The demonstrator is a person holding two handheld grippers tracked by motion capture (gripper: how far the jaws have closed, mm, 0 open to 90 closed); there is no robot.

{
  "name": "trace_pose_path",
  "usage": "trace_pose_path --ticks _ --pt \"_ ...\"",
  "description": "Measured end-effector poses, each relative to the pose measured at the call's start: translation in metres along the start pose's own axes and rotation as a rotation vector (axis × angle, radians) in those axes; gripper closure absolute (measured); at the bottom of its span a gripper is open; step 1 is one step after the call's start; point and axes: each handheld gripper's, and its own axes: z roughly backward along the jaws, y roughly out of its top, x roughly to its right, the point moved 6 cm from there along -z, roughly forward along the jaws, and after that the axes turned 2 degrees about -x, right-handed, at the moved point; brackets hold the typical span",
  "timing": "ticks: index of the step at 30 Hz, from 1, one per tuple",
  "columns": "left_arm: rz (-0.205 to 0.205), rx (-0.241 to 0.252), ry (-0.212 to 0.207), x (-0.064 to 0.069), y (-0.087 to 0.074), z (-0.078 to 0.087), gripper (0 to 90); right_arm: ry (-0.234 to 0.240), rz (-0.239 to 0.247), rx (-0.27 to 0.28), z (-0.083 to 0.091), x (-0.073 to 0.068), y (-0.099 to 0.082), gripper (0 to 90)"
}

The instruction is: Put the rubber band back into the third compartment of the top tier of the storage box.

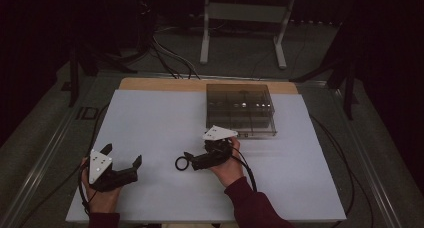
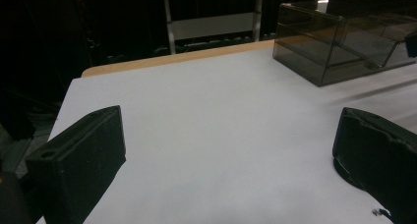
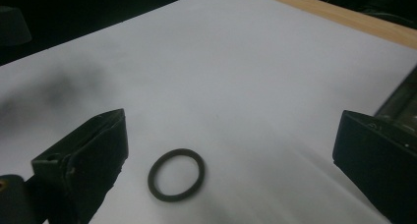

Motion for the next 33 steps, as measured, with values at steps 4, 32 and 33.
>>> trace_pose_path --ticks 4,32,33 --pt "-0.005 -0.002 0.001 0.000 0.000 -0.001 0.4 0.009 0.000 -0.021 -0.007 -0.004 -0.002 2.4" --pt "-0.007 -0.009 -0.008 0.001 0.000 -0.001 1.0 0.001 0.067 -0.220 -0.049 -0.014 -0.021 40.2" --pt "-0.009 -0.010 -0.007 0.001 0.000 -0.001 1.0 0.003 0.077 -0.233 -0.050 -0.014 -0.022 44.2"
